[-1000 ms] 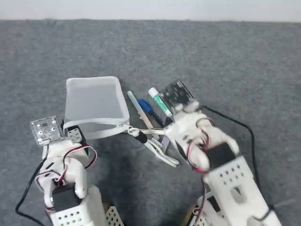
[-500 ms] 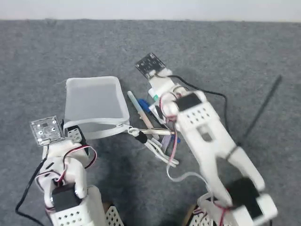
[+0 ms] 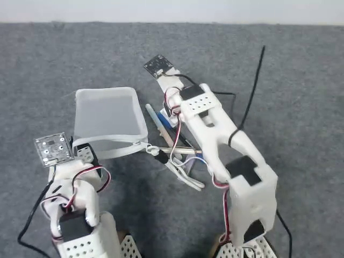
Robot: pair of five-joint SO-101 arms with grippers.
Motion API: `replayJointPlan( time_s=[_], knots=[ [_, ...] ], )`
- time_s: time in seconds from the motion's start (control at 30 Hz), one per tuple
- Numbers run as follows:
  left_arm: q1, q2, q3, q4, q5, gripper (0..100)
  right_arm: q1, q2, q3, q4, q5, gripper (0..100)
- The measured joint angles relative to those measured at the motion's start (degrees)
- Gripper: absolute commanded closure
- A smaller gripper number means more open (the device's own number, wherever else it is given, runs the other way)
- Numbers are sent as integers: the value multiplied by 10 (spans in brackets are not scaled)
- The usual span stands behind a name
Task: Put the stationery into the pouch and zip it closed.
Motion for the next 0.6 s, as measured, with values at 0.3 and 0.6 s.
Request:
replayJointPlan(
  time_s=[0.3, 0.6],
  knots=[
    [0, 0, 0, 0, 0, 991, 13, 77, -70, 0, 1, 829],
    [0, 0, 0, 0, 0, 991, 17, 117, -87, 0, 42, 989]
  ],
)
